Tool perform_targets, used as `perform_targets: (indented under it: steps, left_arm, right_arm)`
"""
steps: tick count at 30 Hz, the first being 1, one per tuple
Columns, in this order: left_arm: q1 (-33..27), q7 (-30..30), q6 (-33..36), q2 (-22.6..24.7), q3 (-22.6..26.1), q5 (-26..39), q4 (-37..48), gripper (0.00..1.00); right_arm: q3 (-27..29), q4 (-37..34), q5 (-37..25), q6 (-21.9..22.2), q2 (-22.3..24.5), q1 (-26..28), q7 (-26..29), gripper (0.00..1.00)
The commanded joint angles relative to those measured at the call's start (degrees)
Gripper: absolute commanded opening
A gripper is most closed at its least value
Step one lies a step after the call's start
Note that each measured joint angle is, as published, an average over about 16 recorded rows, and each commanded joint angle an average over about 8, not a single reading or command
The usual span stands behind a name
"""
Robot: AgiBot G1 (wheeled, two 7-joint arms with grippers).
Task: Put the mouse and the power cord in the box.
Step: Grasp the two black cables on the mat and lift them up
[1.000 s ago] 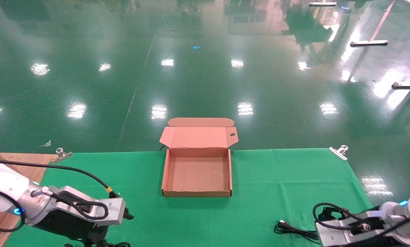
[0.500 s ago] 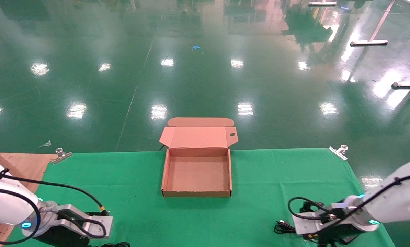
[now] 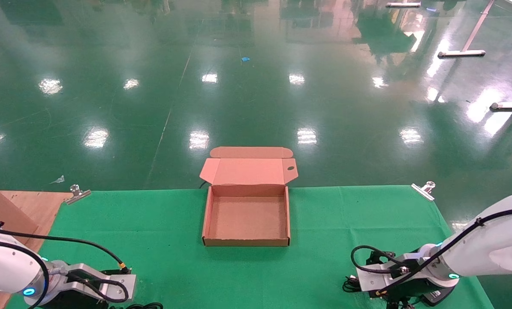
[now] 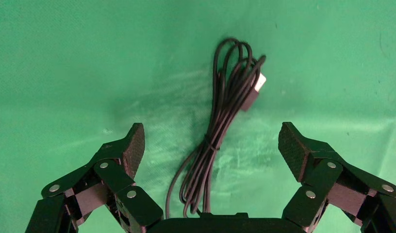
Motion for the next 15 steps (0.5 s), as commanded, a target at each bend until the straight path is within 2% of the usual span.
perform_targets:
  steps: [1, 5, 6, 7, 15]
  left_arm:
    - [0.0, 0.8, -0.3, 0.1, -0.4, -0.5, 1.1, 0.7]
    - [-0.3, 1.9, -0.6, 0.2, -0.6, -0.9, 2.3, 0.2]
    - [-0.3, 2.2, -0.6, 0.3, -0.6, -0.9, 2.5, 0.07]
    - [-0.4, 2.4, -0.7, 0.4, -0.6, -0.9, 2.7, 0.0]
    - [-0.7, 3.5, -0.9, 1.1, -0.7, -1.0, 4.2, 0.0]
  right_arm:
    - [0.0, -1.3, 0.0, 0.6, -0.4, 0.3, -0.9, 0.63]
    - [0.1, -2.8, 0.1, 0.9, -0.6, 0.8, -2.5, 0.12]
    - [0.1, -3.1, 0.2, 0.9, -0.7, 0.9, -2.9, 0.06]
    - [0.2, -3.4, 0.3, 0.9, -0.7, 1.0, -3.2, 0.01]
    - [0.4, -5.0, 0.6, 0.9, -0.8, 1.6, -5.5, 0.0]
